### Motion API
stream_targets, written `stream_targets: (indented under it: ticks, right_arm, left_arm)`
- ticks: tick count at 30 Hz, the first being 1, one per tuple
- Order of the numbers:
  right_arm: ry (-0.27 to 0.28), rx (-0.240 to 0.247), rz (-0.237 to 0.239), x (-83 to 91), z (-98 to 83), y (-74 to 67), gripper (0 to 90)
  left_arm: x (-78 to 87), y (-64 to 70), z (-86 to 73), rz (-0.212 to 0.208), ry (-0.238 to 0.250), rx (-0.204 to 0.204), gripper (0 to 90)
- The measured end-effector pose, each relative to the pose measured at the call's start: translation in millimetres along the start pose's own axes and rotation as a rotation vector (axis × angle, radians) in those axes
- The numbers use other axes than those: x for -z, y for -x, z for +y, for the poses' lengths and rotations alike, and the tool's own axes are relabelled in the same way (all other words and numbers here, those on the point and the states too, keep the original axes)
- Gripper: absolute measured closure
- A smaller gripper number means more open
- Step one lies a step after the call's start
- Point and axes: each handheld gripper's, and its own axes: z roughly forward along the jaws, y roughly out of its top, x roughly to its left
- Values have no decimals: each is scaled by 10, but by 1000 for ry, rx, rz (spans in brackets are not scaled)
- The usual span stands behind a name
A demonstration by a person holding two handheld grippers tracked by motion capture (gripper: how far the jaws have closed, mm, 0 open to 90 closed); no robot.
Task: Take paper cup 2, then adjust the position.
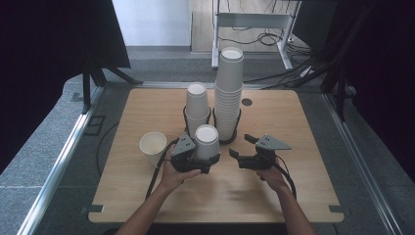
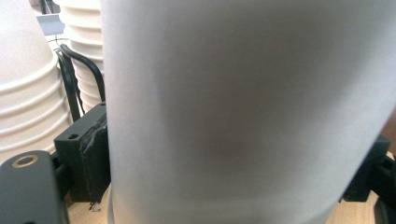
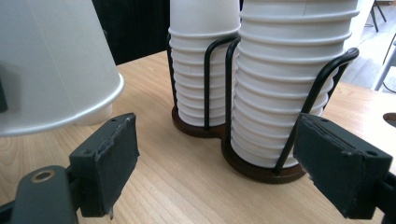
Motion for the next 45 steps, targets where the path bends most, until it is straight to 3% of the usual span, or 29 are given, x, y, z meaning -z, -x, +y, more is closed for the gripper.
stream_targets:
  ticks: [7,22,31,45]
  right_arm:
    - [-5,2,-2,11,-24,-17,139]
    - [40,10,2,193,52,-87,140]
    - [71,15,35,240,128,-179,140]
    - [75,12,83,190,161,-269,139]
  left_arm:
    - [-40,7,-59,20,-24,-17,124]
    - [-142,1,-74,60,-68,-46,125]
    - [-217,-6,-18,92,-118,-91,125]
    - [-328,24,-89,98,-189,-137,125]
